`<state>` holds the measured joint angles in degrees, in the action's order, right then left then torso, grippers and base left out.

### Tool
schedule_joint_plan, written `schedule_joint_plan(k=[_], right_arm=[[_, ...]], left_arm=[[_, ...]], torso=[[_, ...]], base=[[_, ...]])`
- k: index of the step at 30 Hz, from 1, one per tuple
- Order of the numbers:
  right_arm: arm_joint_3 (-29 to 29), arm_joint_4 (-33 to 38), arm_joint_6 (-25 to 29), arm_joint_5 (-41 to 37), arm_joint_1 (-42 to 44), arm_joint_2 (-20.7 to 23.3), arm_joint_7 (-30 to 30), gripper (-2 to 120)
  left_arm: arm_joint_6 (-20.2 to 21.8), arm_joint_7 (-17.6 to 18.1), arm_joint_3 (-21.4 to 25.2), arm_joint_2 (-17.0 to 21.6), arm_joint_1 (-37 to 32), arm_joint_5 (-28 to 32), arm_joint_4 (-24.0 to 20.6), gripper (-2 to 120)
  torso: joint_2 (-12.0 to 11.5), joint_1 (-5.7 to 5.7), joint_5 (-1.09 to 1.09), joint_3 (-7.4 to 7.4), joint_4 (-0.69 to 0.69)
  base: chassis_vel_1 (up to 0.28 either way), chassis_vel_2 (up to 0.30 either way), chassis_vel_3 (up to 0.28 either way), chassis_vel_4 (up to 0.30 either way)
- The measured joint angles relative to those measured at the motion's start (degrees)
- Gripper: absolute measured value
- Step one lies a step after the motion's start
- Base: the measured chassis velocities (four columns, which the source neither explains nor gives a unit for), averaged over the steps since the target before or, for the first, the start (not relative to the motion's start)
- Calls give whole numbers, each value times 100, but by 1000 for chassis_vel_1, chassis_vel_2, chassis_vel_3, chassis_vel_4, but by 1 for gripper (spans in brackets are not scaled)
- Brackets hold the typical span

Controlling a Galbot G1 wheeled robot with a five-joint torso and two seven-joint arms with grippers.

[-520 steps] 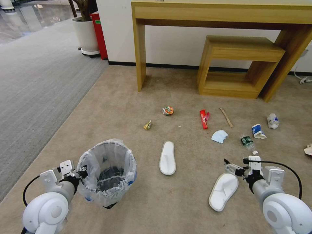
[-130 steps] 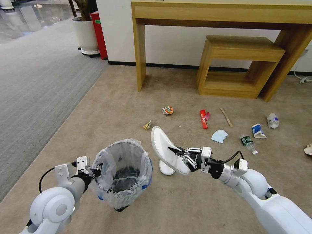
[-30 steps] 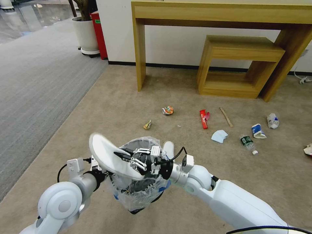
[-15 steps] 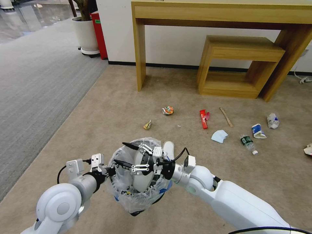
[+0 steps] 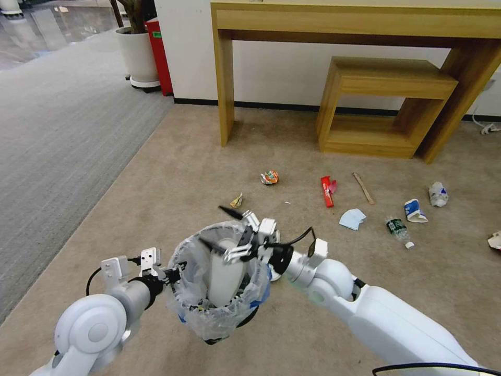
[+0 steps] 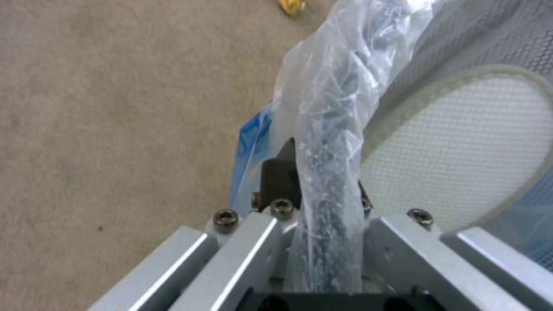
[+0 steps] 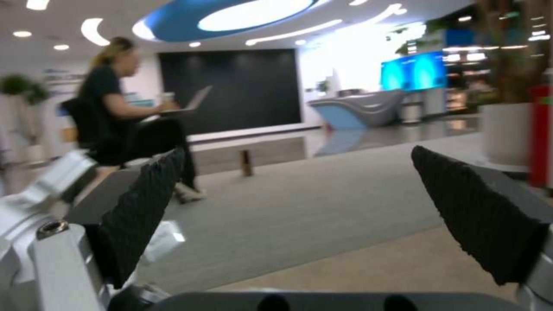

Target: Pick up the trash bin and place the garbage on the floor into it.

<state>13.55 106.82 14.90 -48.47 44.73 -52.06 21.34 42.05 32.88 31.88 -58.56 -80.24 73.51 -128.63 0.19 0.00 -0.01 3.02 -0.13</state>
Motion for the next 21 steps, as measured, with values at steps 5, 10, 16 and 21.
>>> schedule_joint_plan(k=[5,10,16,21], right_arm=[[-318,113,-86,-28,209,118,-311,100],[-708,203,-185,-32,457,250,-632,100],[-1160,119,-391,-42,630,406,-1059,100],[-1329,-8,-516,-16,780,401,-1482,100]], left_arm=[[-6,58,123,-3,77,85,47,1],[-16,85,265,2,71,133,53,1],[-44,89,577,66,-89,142,28,1],[-56,80,752,71,-186,138,-2,1]], torso=[[0,0,0,0,0],[0,0,1,0,0],[0,0,1,0,0],[0,0,1,0,1]], base=[[0,0,0,0],[0,0,0,0],[0,0,0,0],[0,0,0,0]])
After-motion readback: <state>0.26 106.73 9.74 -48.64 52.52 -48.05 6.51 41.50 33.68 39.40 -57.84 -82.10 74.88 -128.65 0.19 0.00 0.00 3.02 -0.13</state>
